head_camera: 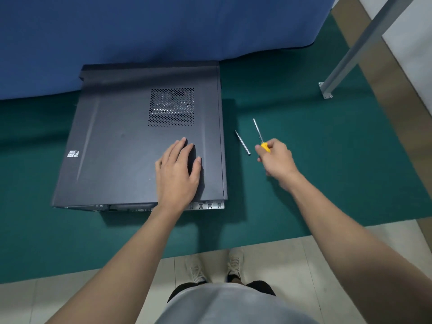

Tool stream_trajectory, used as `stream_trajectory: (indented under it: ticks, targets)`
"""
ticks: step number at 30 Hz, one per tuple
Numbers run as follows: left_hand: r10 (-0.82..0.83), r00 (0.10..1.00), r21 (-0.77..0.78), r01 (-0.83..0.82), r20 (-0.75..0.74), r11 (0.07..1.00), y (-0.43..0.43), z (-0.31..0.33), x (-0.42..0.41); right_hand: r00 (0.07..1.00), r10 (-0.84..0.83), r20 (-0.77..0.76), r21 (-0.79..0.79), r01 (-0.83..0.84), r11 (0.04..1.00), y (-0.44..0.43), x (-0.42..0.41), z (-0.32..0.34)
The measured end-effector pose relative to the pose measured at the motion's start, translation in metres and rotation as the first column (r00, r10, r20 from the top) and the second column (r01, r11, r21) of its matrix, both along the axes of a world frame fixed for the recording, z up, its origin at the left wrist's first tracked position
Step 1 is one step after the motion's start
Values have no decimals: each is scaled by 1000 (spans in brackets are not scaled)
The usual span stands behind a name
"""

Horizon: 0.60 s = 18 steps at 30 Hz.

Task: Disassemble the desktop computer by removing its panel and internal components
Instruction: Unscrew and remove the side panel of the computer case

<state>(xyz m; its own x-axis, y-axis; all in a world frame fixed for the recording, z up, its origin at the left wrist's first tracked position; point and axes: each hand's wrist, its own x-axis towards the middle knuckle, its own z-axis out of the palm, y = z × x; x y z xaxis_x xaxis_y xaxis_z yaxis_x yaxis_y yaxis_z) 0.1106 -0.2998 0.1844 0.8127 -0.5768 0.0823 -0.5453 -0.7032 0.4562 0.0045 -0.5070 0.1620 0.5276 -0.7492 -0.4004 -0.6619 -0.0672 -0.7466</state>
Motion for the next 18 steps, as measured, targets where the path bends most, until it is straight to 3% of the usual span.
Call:
stream_trajectory:
  ticks: [8, 13, 16, 18]
  targets:
    - [94, 992, -231, -111, -85, 966, 52, 1, -30, 975, -19, 220, 83, 0, 997, 126, -43, 45]
    - [357, 931, -159, -365, -75, 918, 74, 5, -49, 963, 24, 267, 224, -87, 971, 186, -50, 48]
    - [491, 802, 4, -521, -340, 854, 73, 9, -51, 969, -14, 245, 316, -66, 946, 208, -53, 40]
    - [487, 577, 19, -632, -656, 775, 69, 13, -48, 959, -111, 259, 446, -17, 895, 219, -55, 35]
